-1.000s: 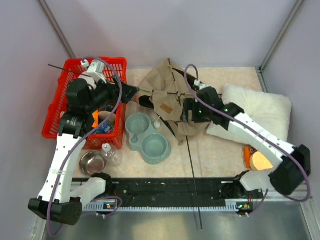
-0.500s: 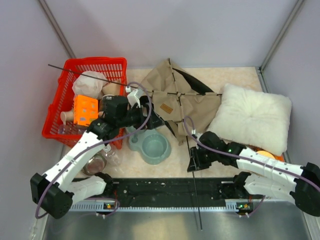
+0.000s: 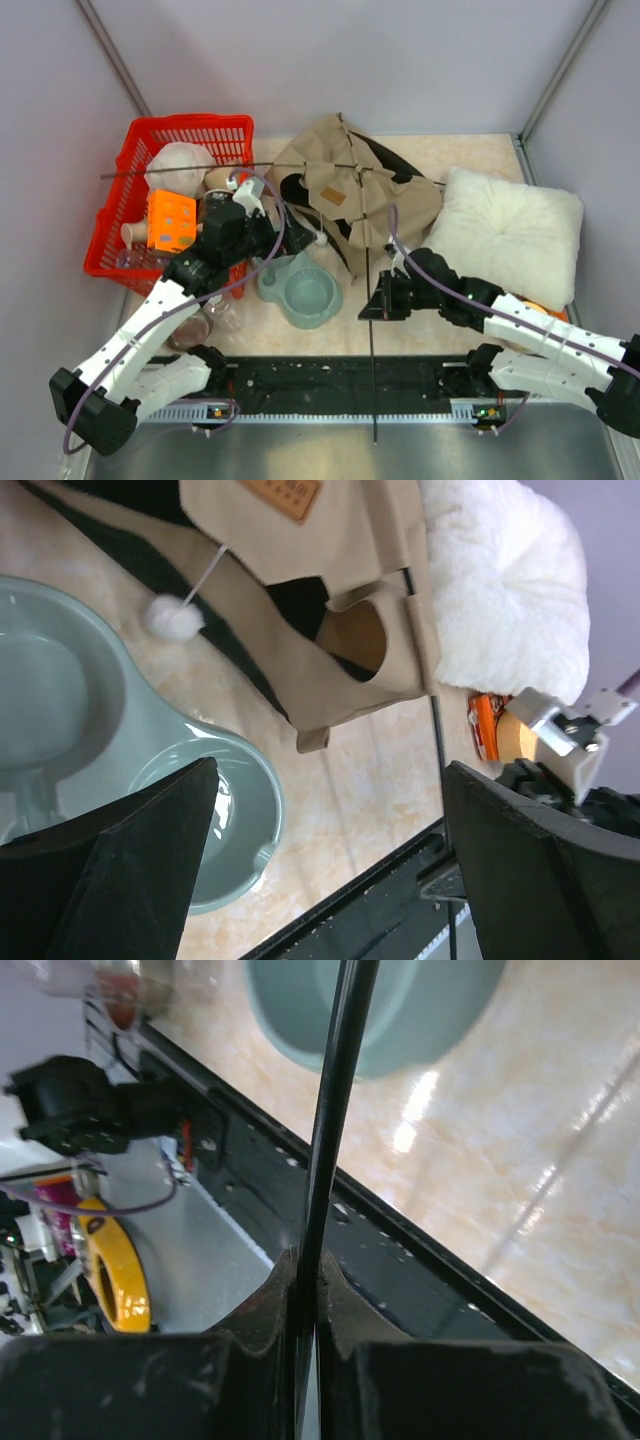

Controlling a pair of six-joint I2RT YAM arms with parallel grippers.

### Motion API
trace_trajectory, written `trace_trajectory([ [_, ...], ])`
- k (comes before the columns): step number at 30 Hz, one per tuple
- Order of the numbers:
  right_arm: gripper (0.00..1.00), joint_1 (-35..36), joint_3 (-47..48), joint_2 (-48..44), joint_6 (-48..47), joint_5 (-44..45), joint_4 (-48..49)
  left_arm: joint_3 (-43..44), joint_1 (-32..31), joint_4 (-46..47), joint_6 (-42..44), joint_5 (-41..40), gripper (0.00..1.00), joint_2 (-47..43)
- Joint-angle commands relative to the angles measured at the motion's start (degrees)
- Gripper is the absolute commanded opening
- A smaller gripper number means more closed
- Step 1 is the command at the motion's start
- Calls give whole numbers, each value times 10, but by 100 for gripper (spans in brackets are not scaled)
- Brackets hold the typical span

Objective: Set up the pet tent

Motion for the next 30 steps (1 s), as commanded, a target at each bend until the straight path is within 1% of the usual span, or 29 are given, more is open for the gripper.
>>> trace_trajectory([
  [1, 0, -1, 97, 3, 30, 87, 44, 17, -2, 16, 13, -38, 99, -20],
  [4, 0, -1, 126, 0, 28, 108, 50, 21, -2, 15, 10, -27, 98, -18],
  [8, 0, -1, 158, 16, 1, 110, 58, 22, -3, 42, 8, 15, 96, -20],
  [11, 0, -1, 176, 40, -28, 104, 64, 22, -3, 73, 9, 40, 95, -26],
  [17, 0, 0, 212, 79, -68, 150, 64, 26, -3, 147, 5, 87, 95, -26],
  [19, 0, -1, 225, 95, -88, 161, 75, 28, -3, 169, 4, 105, 95, -16],
  [22, 0, 0, 232, 116, -125, 151, 117, 29, -5, 192, -3, 120, 95, 0],
  [24, 0, -1, 220, 125, -146, 146, 154, 28, -7, 205, -3, 140, 92, 15],
  [26, 0, -2, 217, 132, -154, 143, 179, 27, -9, 236, -5, 157, 88, 28],
  [28, 0, -2, 220, 139, -160, 140, 194, 27, -10, 245, -6, 156, 81, 40],
  [30, 0, -2, 224, 145, -163, 139, 204, 30, -12, 256, -6, 160, 72, 56],
])
